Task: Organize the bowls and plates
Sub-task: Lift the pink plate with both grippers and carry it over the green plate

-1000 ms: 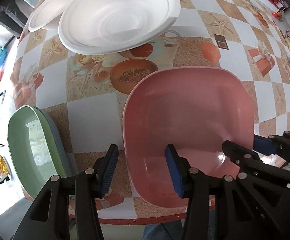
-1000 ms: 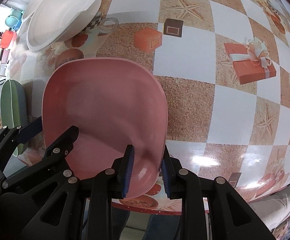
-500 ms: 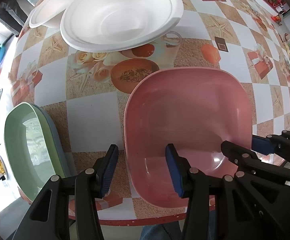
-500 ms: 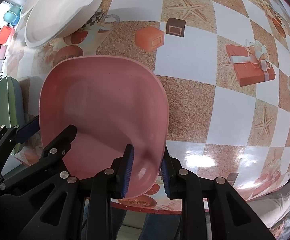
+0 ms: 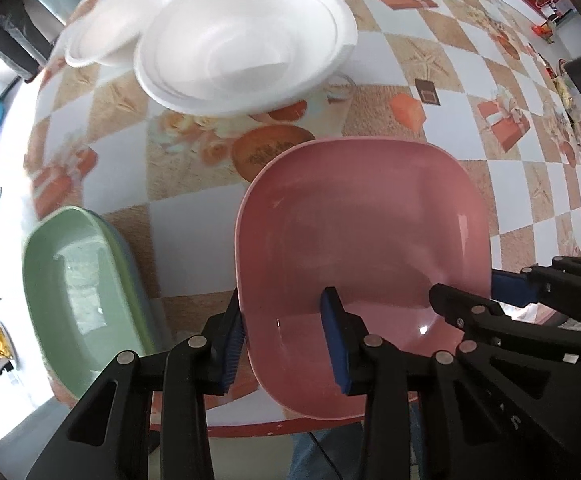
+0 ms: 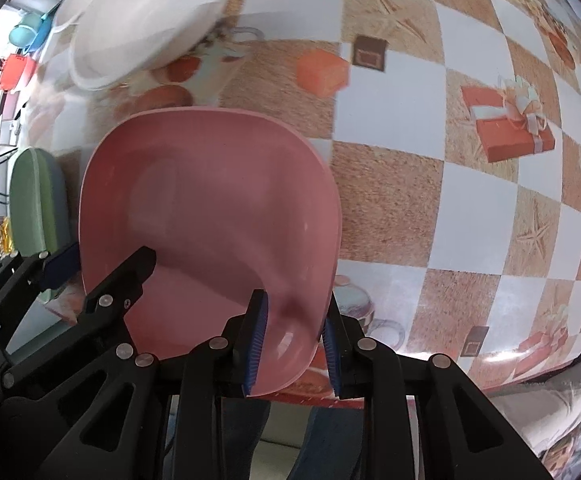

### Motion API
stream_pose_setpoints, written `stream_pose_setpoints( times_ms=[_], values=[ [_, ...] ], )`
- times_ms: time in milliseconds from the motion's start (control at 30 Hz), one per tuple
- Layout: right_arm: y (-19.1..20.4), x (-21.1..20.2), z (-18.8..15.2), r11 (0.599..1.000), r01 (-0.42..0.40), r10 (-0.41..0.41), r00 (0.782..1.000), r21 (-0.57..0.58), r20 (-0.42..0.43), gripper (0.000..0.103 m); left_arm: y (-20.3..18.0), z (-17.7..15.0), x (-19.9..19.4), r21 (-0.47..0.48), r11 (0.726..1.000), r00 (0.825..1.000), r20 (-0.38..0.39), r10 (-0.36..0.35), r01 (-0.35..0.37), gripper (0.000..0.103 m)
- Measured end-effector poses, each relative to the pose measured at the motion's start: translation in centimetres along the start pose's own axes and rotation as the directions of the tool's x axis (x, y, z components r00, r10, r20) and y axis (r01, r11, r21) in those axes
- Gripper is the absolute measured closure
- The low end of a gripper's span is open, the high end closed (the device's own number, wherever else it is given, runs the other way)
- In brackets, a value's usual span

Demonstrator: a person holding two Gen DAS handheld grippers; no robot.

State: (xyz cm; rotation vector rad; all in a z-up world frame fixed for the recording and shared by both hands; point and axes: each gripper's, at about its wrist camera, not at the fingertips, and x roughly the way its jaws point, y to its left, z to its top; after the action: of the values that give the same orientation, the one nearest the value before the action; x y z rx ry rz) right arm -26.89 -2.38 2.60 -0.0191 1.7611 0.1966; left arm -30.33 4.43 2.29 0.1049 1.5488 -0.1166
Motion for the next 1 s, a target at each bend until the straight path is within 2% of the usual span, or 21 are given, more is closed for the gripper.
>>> stream_pose_setpoints(
  times_ms=[300, 567, 700, 1000],
  values=[
    [2.8, -3.2, 0.6, 0.999, -0.037, 0.038, 0.999, -0.034, 0.026, 0.075, 2.9, -0.3, -4.5, -0.041, 0.998, 0.997, 0.063, 0.045, -0.043, 0.063],
    [9.0, -4.6, 1.5, 0.988, -0.036, 0.041, 0.999, -0.150, 0.030, 0.074, 8.2, -2.4, -7.3, -0.104, 0.991, 0.992, 0.091, 0.092, -0.082, 0.063],
    [11.5, -4.5, 2.2, 0.981, -0.046, 0.052, 0.998, -0.188, 0.027, 0.074, 11.4, -3.6, -7.0, -0.156, 0.983, 0.990, 0.084, 0.112, -0.098, 0.063],
    [15.5, -2.9, 2.3, 0.964, -0.075, 0.075, 0.997, -0.254, -0.007, 0.074, 16.0, -5.2, -7.0, -0.236, 0.964, 0.988, 0.066, 0.139, -0.120, 0.063]
  ],
)
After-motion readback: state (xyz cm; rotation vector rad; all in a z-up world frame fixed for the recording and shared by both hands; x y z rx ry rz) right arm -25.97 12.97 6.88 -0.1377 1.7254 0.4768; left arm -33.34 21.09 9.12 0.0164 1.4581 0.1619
